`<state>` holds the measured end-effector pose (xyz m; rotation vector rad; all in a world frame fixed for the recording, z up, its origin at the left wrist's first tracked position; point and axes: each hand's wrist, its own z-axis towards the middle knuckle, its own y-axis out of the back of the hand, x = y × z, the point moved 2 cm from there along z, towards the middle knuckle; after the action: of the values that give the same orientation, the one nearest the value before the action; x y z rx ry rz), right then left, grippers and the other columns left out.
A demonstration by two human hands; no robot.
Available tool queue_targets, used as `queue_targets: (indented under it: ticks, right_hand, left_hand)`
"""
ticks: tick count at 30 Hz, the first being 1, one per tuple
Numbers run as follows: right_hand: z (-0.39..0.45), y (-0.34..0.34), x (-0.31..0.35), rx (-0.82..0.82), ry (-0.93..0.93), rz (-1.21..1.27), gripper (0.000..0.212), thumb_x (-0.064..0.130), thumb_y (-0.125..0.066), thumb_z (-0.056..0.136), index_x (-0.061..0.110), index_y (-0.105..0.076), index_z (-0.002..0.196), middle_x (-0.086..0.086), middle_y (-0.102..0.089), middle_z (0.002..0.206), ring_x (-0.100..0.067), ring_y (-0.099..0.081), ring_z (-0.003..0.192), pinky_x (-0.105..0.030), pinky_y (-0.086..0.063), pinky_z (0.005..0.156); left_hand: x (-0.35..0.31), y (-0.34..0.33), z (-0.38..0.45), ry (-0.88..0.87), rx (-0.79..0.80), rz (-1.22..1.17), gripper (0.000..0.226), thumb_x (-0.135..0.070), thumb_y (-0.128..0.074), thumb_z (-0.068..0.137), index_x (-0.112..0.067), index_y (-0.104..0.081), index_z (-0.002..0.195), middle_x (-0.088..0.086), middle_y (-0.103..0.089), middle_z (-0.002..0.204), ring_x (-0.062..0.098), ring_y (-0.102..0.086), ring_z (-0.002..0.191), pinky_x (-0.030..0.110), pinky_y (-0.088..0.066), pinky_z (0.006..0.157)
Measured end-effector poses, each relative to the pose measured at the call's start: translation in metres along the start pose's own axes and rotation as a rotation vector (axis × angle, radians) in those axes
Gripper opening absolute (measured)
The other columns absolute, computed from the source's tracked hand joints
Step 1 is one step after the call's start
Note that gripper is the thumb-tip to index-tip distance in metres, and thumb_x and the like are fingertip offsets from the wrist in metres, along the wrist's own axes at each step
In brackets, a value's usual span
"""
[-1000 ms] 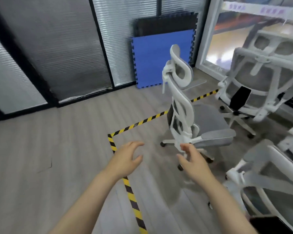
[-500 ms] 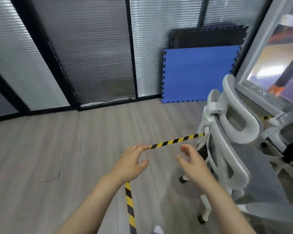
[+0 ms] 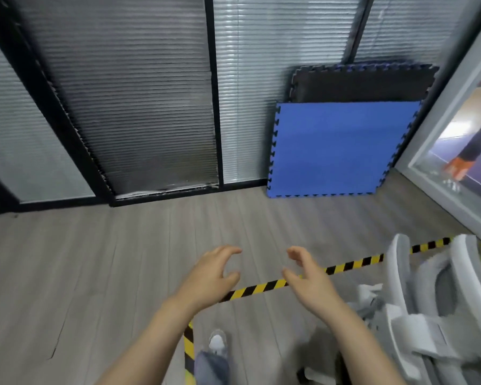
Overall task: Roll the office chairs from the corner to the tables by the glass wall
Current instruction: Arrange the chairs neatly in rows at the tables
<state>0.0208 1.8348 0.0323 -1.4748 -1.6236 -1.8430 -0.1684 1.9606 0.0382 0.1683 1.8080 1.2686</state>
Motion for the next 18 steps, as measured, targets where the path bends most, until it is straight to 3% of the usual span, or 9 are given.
queue_targets:
  ticks: [4, 10, 14, 18]
  right_hand:
    - [0.097, 0.015, 0.005, -0.049, -0.064, -0.015, 0.041, 0.036, -0.054, 0.096, 0.033, -0.04, 0.134, 0.016, -0.044, 0.135, -0.001, -0.039, 0.12, -0.025, -0.037, 0.095]
    - [0.207, 0.063, 0.014, -0.203, -0.161, -0.007, 0.042, 0.037, -0.054, 0.096, 0.032, -0.04, 0.135, 0.015, -0.044, 0.133, -0.007, -0.042, 0.127, -0.029, -0.039, 0.102]
    - [0.259, 0.104, -0.009, -0.312, -0.228, -0.003, 0.042, 0.034, -0.056, 0.096, 0.027, -0.042, 0.134, 0.016, -0.045, 0.127, -0.008, -0.043, 0.129, -0.027, -0.037, 0.104]
    - [0.31, 0.148, -0.042, -0.378, -0.319, -0.004, 0.046, 0.035, -0.053, 0.096, 0.026, -0.039, 0.139, 0.011, -0.044, 0.139, -0.009, -0.037, 0.135, -0.03, -0.037, 0.107]
  left_hand:
    - [0.02, 0.022, 0.112, -0.021, 0.053, -0.038, 0.045, -0.036, -0.05, 0.096, -0.035, -0.041, 0.14, -0.015, -0.041, 0.146, 0.007, -0.034, 0.137, 0.023, -0.03, 0.108]
    - [0.013, 0.051, 0.272, -0.139, 0.154, 0.015, 0.045, -0.035, -0.052, 0.095, -0.033, -0.042, 0.139, -0.012, -0.042, 0.145, 0.008, -0.037, 0.135, 0.023, -0.03, 0.108]
    - [-0.013, 0.038, 0.362, -0.202, 0.224, -0.008, 0.045, -0.039, -0.052, 0.092, -0.039, -0.043, 0.136, -0.012, -0.044, 0.143, 0.009, -0.04, 0.133, 0.03, -0.035, 0.109]
    - [-0.05, 0.009, 0.44, -0.312, 0.294, 0.024, 0.045, -0.033, -0.055, 0.094, -0.033, -0.044, 0.138, -0.012, -0.045, 0.141, 0.008, -0.042, 0.131, 0.02, -0.031, 0.106]
